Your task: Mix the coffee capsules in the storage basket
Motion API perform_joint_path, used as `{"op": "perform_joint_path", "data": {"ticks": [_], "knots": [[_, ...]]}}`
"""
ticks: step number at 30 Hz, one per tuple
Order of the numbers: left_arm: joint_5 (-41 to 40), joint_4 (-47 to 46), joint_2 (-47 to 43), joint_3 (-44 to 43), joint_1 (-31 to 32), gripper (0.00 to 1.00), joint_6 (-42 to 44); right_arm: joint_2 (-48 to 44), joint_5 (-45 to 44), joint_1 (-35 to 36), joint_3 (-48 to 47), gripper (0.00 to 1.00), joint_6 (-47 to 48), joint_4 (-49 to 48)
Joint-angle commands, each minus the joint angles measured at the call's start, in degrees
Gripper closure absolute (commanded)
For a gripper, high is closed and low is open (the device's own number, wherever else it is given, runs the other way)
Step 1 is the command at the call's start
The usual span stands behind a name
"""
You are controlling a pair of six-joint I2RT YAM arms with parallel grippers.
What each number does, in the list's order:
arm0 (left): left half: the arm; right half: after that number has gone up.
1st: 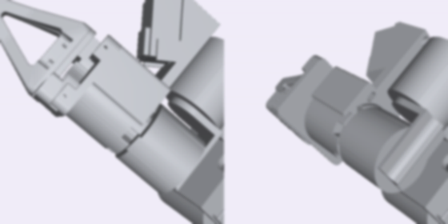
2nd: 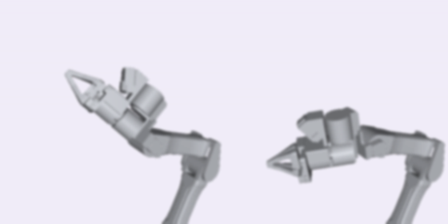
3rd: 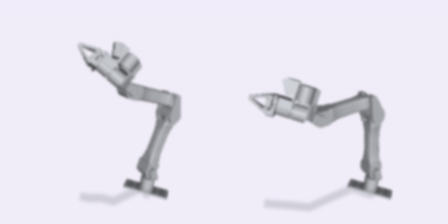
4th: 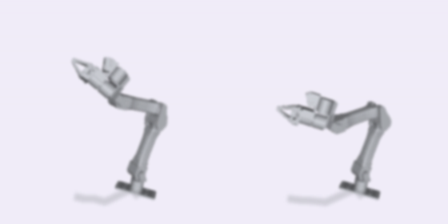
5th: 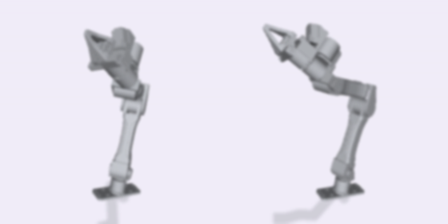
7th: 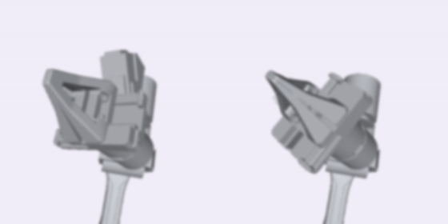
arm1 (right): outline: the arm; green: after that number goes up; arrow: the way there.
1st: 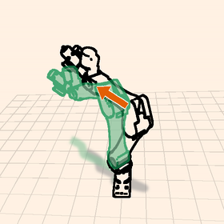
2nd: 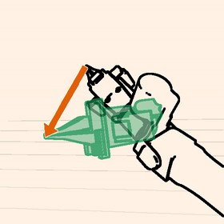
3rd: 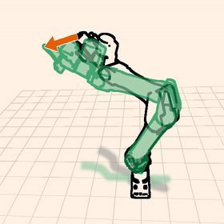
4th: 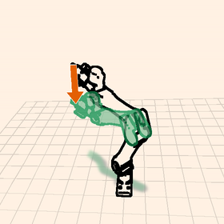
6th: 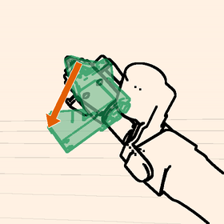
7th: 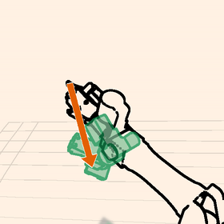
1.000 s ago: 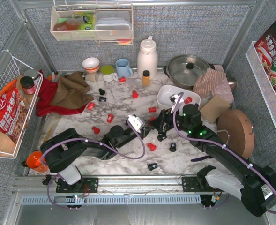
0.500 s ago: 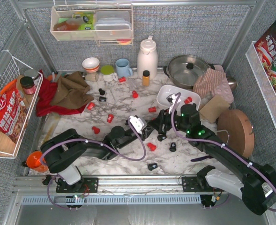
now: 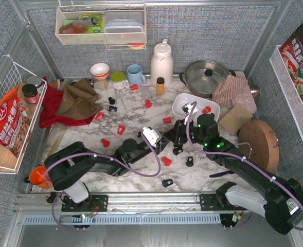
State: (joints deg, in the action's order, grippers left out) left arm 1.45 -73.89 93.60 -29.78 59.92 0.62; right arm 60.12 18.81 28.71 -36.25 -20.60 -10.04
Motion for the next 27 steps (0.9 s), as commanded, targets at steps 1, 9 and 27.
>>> {"op": "perform_joint_path", "data": {"ticks": [1,9,27], "knots": [[-1.11,-2.03,-0.61,-0.37,0.20,0.59,0.26,0.16,-0.46,0.21,-0.14,0.65,-0.32,-0.46],[-2.21,-2.06,-0.49,-0.20,0.28,0.47,-0.26,0.31,-0.97,0.21,-0.14,0.75,-0.32,-0.26],[-4.64,-3.28,-2.60,4.18,0.37,0.01,-1.24,-2.28,-14.13,0.23,-0.55,0.82,3.51,5.29]]}}
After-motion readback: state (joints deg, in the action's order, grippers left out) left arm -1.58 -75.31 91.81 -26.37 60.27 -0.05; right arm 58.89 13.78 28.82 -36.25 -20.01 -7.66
